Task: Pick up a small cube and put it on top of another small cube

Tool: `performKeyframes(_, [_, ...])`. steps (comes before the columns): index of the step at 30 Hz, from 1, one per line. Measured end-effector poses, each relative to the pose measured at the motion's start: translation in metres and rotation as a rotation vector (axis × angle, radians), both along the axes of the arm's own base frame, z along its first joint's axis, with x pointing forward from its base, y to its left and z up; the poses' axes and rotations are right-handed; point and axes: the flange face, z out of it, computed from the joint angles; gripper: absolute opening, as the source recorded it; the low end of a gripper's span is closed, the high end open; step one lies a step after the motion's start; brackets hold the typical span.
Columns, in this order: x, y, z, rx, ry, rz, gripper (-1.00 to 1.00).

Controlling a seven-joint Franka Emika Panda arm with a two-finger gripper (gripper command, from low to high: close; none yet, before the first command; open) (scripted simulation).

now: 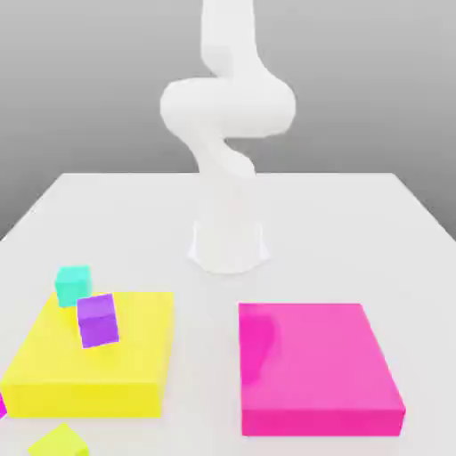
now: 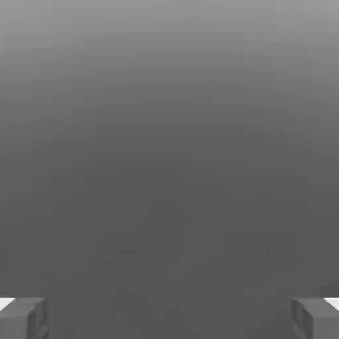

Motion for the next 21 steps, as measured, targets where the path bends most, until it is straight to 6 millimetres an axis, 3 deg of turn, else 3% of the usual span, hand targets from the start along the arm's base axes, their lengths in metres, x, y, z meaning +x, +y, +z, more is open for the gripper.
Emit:
performKeyframes(5, [0.06, -0.028, -0.062, 0.046, 0.122, -0.092, 0.0])
performKeyframes(11, [0.113, -0.066, -0.148, 0.099, 0.263, -0.206, 0.0])
performKeyframes(16, [0.142, -0.101, -0.229, 0.141, 0.377, -0.306, 0.0])
performKeyframes(21, [0.155, -0.14, -0.315, 0.184, 0.491, -0.418, 0.0])
